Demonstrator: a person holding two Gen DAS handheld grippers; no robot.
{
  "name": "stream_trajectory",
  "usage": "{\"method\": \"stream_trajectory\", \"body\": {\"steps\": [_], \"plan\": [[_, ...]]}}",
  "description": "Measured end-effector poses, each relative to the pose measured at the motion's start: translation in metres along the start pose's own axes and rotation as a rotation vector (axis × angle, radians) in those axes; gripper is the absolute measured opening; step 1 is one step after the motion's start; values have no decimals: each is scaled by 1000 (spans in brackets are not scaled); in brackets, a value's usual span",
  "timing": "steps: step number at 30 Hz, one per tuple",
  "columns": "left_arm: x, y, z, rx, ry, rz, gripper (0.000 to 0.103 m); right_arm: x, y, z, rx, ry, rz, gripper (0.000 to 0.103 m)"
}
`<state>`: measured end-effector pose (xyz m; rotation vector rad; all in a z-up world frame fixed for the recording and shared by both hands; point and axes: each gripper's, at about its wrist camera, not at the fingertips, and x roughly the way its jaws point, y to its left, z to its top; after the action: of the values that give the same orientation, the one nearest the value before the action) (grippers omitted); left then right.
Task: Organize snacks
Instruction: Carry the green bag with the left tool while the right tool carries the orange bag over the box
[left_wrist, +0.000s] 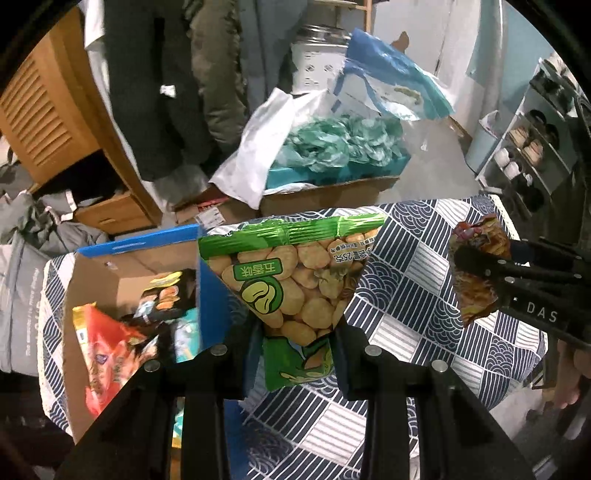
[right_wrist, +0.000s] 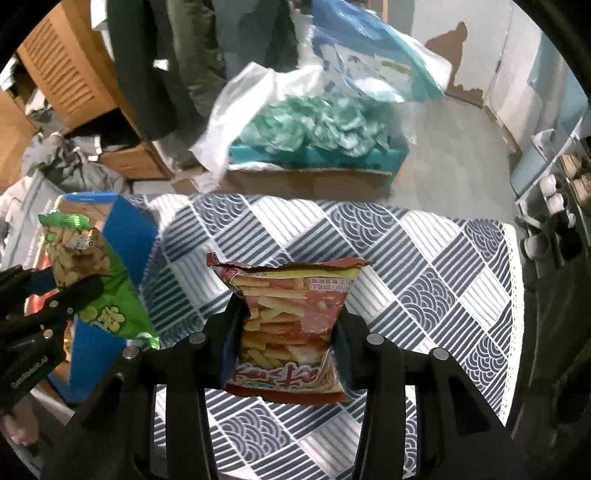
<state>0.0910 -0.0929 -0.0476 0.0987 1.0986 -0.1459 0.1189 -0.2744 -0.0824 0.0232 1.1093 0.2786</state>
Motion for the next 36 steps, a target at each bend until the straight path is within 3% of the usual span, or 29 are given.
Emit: {"method": "stream_trajectory", "body": {"steps": [20, 36], "plan": [[-44, 105, -36, -163, -73, 42, 34, -6, 123, 17, -178, -20, 139, 42], [-39, 193, -40, -314, -88, 77, 34, 19, 217, 38, -271, 23, 197, 42]]}}
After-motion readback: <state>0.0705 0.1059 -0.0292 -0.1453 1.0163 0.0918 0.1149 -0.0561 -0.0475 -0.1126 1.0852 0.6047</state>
